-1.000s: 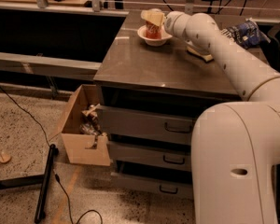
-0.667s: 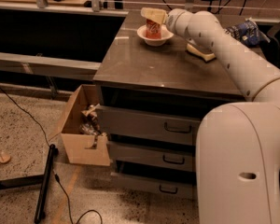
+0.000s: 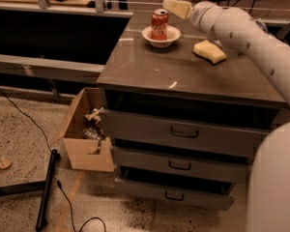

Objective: Place coke can into paper bowl

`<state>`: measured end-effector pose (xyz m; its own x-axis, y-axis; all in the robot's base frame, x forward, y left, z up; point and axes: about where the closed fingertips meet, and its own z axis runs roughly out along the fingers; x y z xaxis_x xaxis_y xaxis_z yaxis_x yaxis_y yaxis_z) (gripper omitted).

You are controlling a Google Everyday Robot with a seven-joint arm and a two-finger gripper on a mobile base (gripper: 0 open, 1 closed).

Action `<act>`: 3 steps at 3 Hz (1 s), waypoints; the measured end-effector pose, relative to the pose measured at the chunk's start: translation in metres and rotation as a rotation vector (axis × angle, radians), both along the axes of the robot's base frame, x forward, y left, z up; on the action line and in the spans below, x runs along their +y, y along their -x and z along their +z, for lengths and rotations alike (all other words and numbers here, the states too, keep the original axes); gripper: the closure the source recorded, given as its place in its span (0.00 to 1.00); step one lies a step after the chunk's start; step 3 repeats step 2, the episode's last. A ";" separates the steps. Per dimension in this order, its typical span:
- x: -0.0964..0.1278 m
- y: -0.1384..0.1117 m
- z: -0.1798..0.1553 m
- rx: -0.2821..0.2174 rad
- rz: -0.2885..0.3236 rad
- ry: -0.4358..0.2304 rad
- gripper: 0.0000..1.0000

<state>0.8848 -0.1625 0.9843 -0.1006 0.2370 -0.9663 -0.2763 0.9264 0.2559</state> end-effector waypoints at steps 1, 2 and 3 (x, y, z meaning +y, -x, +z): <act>-0.025 0.041 0.015 -0.002 -0.071 0.006 0.00; -0.017 0.053 -0.009 0.042 -0.061 0.027 0.00; -0.017 0.053 -0.009 0.042 -0.061 0.027 0.00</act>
Offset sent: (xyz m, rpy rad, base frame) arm -0.0365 -0.0228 0.0155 -0.0038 -0.0050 -0.0644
